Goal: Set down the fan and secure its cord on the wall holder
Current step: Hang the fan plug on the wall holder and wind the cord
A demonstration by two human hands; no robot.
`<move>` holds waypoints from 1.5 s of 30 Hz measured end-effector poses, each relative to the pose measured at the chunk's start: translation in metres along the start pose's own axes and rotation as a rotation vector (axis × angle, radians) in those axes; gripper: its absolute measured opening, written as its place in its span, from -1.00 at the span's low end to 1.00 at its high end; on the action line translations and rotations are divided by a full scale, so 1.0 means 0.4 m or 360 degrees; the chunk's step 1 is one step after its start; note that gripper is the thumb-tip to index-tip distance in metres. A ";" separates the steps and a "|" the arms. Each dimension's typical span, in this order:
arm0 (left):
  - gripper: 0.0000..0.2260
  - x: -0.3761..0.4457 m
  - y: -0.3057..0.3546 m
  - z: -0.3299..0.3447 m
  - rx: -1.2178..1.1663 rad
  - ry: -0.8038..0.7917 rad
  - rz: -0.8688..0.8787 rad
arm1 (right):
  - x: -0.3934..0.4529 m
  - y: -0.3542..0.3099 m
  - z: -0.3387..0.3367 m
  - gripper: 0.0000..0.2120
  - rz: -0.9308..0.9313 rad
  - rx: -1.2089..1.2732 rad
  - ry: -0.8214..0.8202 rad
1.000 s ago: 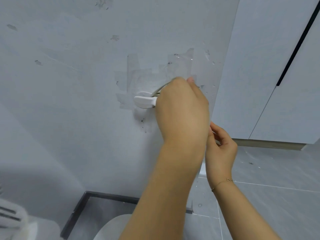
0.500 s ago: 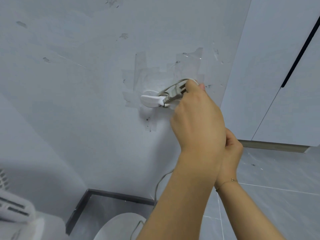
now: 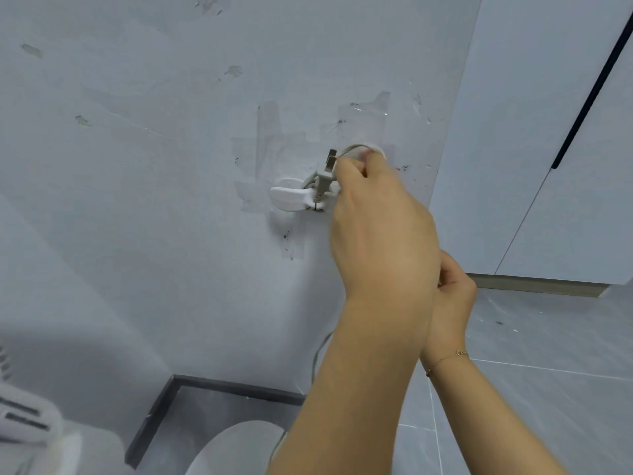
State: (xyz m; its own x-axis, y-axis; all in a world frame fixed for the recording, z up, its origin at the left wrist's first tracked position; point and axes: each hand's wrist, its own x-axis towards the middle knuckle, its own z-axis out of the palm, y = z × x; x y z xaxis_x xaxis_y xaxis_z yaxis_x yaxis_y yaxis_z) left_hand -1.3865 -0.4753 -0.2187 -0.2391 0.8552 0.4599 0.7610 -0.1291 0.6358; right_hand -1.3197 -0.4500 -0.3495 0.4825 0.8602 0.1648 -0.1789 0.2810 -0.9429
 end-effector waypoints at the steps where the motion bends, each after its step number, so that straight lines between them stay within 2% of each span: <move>1: -0.82 0.000 0.004 -0.011 -0.0083 0.0023 -0.0027 | -0.002 0.002 0.001 -0.62 0.0004 0.0006 -0.0023; 3: -0.83 -0.005 0.007 -0.017 -0.0195 0.0073 -0.0004 | -0.007 -0.007 0.004 -0.56 -0.0017 -0.0030 -0.0019; 4: -0.82 -0.013 0.005 -0.015 -0.0221 0.0034 0.0002 | -0.008 -0.008 0.003 -0.59 -0.0011 -0.0012 0.0002; 7: -0.79 -0.036 -0.008 0.006 -0.0214 -0.0120 -0.0036 | -0.008 -0.009 -0.001 -0.89 0.0007 -0.0094 0.0000; 10: -0.74 -0.057 -0.039 0.037 -0.0263 -0.0269 -0.0122 | -0.011 -0.007 0.003 -0.78 0.0001 -0.0090 -0.0001; 16: -0.74 -0.039 -0.109 0.068 -0.0470 -0.0425 -0.0347 | -0.016 -0.019 0.009 -0.80 -0.0057 -0.0152 0.0135; 25: -0.76 -0.040 -0.192 0.116 -0.0461 -0.0328 -0.0168 | -0.010 -0.014 0.005 -0.79 -0.0079 -0.0204 0.0124; 30: -0.74 -0.042 -0.302 0.117 -0.0733 -0.0195 -0.0237 | -0.010 -0.018 0.002 -0.83 -0.0067 -0.0198 0.0118; 38: -0.74 0.051 -0.403 0.008 -0.0489 -0.0453 -0.0007 | -0.011 -0.033 -0.002 -0.85 -0.0034 -0.0206 0.0061; 41: -0.69 0.077 -0.407 -0.019 -0.0475 -0.0584 -0.0061 | -0.013 -0.033 0.000 -0.85 -0.0044 -0.0222 0.0077; 45: -0.69 0.107 -0.401 -0.064 -0.0777 -0.0871 -0.0276 | -0.018 -0.031 0.005 -0.82 -0.0061 -0.0223 0.0108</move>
State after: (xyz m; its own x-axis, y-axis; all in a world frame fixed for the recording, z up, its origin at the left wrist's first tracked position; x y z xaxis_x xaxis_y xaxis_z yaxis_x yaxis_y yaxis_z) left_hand -1.5340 -0.4310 -0.2852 0.0995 0.9944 0.0352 0.3557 -0.0686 0.9321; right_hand -1.3229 -0.4587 -0.3385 0.5442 0.8181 0.1859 -0.0400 0.2466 -0.9683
